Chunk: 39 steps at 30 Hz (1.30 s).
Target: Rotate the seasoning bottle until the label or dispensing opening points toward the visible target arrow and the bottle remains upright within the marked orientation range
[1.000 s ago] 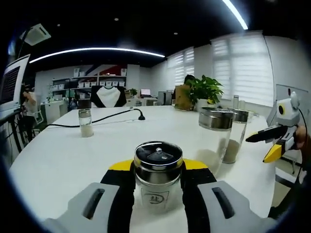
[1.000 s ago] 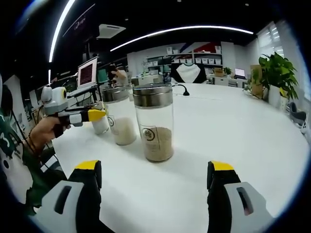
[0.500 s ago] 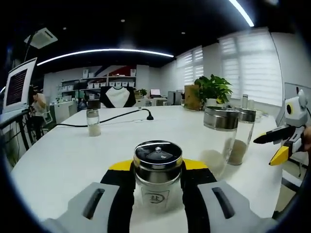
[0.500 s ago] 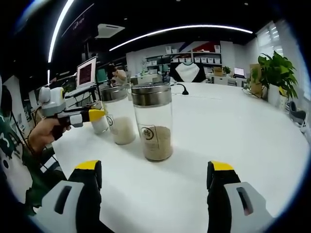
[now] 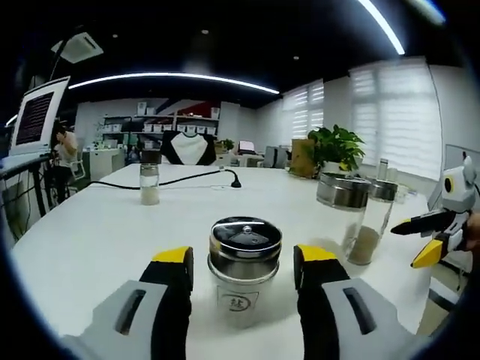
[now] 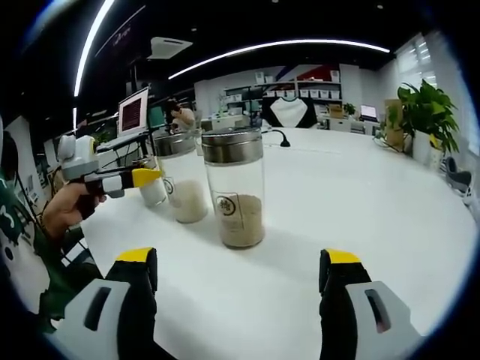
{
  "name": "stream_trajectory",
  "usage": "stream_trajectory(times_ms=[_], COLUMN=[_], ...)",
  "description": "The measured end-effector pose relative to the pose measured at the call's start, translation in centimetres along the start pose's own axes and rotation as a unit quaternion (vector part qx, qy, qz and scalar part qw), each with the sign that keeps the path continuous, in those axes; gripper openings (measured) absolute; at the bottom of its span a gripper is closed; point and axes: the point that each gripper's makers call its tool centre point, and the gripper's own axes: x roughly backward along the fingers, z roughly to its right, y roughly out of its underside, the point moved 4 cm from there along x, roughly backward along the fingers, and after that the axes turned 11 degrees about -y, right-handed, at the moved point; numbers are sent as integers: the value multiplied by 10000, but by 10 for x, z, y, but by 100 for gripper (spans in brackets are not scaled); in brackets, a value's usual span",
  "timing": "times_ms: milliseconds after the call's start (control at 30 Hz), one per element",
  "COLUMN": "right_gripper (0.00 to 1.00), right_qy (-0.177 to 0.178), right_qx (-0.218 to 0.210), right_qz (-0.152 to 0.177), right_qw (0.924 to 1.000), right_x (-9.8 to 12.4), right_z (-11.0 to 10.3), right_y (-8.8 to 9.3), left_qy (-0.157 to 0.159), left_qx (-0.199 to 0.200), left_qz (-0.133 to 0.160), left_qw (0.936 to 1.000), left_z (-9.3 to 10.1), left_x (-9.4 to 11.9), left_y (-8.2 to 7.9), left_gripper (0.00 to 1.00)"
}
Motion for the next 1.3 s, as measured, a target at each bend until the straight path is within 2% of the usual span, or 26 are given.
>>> stream_trajectory(times_ms=[100,133,167,267,333,433,500,533,667,733,767,800,867,900,967,1000,1033,1067,1133,1200,1300], right_gripper=[91,91,91,91,91,91,91,91,91,91,91,91,91,91,91,91,91,91,91,91,92], right_qy=[-15,-14,-8,10,-1,2,-1,-5,-14,-27,-31,-34,-42,-44,-36,-39,-44,-45,-55,-111,-102], right_qx=[1,3,9,12,12,14,-17,-19,-16,-13,-14,-9,-14,-10,-9,-8,-13,-12,20,63,139], right_qz=[-4,-20,-31,-36,-21,-16,-19,-26,-14,-11,-14,-10,-5,2,19,24,24,21,22,53,84], right_qw=[10000,10000,10000,10000,10000,10000,10000,10000,10000,10000,10000,10000,10000,10000,10000,10000,10000,10000,10000,9999,9998], right_x=[-1,-1,-1,0,0,0,0,-1,0,-1,-1,-1,-1,-1,0,0,0,0,0,1,2], right_z=[0,-1,0,0,0,0,0,0,0,-1,-1,-1,-1,-1,-1,-1,-1,-1,-1,-4,-5], right_y=[0,1,1,1,0,0,1,2,1,1,1,1,1,1,1,1,1,1,0,-2,-5], left_qy=[79,138,330,563,809,1008,1475,1556,1944,2254,2239,2381,2679,2763,2703,2829,2914,3159,3312,3292,3402], left_qx=[-61,-265,-409,-410,-352,-559,-466,-425,-847,-1060,-1107,-1326,-1381,-1365,-1570,-1657,-1633,-1617,-1523,-1454,-1379], left_qz=[129,76,50,162,212,195,169,109,216,253,215,234,99,65,44,24,-33,-49,-43,-125,-210], left_qw=[9999,9995,9986,9974,9959,9931,9878,9868,9770,9681,9681,9619,9535,9513,9499,9447,9425,9349,9312,9329,9300], left_z=[-2,-3,-1,-3,-3,-4,0,-1,-7,-7,-11,-14,-16,-16,-22,-23,-22,-19,-18,-19,-18], left_x=[4,5,7,10,12,12,12,12,13,14,13,12,12,12,7,7,7,9,10,6,4], left_y=[-5,-5,-6,-12,-15,-14,-13,-12,-17,-19,-20,-21,-21,-22,-22,-20,-19,-18,-19,-18,-14], left_gripper=[59,60,63,69,67,67,68,67,66,66,65,65,65,64,59,58,59,60,58,57,57])
